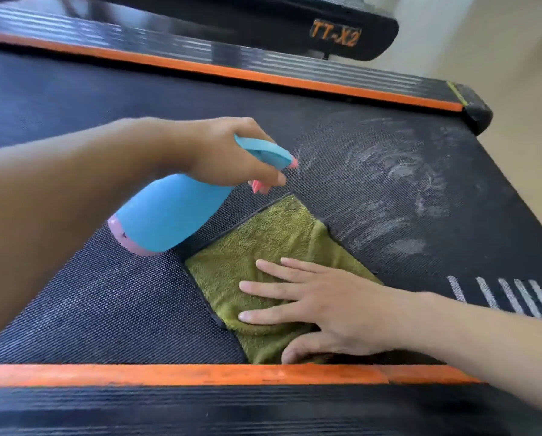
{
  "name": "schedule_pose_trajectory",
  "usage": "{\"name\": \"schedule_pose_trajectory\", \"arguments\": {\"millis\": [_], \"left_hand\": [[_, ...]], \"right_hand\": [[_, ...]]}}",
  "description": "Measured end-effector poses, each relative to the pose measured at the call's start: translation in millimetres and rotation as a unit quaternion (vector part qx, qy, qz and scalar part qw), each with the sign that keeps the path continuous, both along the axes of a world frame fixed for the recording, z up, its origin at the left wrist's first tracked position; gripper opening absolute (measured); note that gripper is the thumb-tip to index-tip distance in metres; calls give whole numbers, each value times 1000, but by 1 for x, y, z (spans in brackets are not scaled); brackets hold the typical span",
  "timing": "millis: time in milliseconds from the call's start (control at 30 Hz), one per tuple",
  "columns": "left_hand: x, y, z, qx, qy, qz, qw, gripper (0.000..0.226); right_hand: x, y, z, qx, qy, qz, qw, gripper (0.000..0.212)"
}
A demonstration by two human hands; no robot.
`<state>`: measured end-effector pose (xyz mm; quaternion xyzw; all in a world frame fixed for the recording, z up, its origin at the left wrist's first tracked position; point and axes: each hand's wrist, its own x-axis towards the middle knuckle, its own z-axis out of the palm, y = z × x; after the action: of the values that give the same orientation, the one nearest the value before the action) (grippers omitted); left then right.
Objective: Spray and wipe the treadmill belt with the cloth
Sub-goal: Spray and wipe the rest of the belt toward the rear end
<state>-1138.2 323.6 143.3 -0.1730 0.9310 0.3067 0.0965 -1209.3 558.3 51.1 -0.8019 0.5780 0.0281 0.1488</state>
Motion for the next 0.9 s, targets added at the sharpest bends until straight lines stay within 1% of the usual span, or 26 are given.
{"name": "schedule_pose_trajectory", "arguments": {"millis": [67,133,167,200,233,300,333,367,433,500,567,600,633,700,733,800,900], "left_hand": [[4,-2,1,11,18,-2,1000,51],[7,-4,0,12,38,-3,999,55],[8,-6,0,14,47,-2,999,55],[8,-9,0,17,57,-3,998,52],[8,-13,-1,18,66,-2,998,46],[7,-17,-2,22,83,7,996,39],[7,-19,-2,22,86,11,996,41],[6,-20,-3,22,83,17,996,44],[5,-21,-3,23,73,24,997,40],[8,-21,1,22,38,27,999,36],[18,-22,3,17,-18,39,999,40],[23,-22,4,6,-46,45,998,36],[27,-22,3,-11,-74,47,996,31],[37,-28,-3,-36,-112,49,992,29],[41,-30,-5,-49,-133,54,988,29],[48,-34,-8,-55,-168,60,982,24],[58,-41,-5,-53,-192,56,978,20]], "right_hand": [[-10,-2,4,-28,-54,-25,998,56],[-19,-1,9,-71,-126,-100,984,54],[-20,1,11,-97,-145,-137,975,57],[-17,1,13,-115,-139,-164,970,61],[-12,0,14,-110,-108,-180,971,69],[2,-3,9,-51,-35,-195,979,87],[7,-8,4,-22,-5,-197,980,91],[9,-12,-1,-8,17,-195,981,89],[0,-25,-9,-21,28,-188,981,75],[-17,-40,-10,-38,11,-220,975,66],[-26,-50,-11,-31,6,-240,970,65],[-24,-50,-11,-25,9,-222,975,67],[-15,-48,-9,-16,9,-182,983,71],[17,-43,-8,-13,12,-71,997,79],[33,-42,-10,-16,11,-22,1000,76],[51,-48,-14,-28,-5,37,999,62],[56,-78,-15,-20,-40,67,997,51]]}}
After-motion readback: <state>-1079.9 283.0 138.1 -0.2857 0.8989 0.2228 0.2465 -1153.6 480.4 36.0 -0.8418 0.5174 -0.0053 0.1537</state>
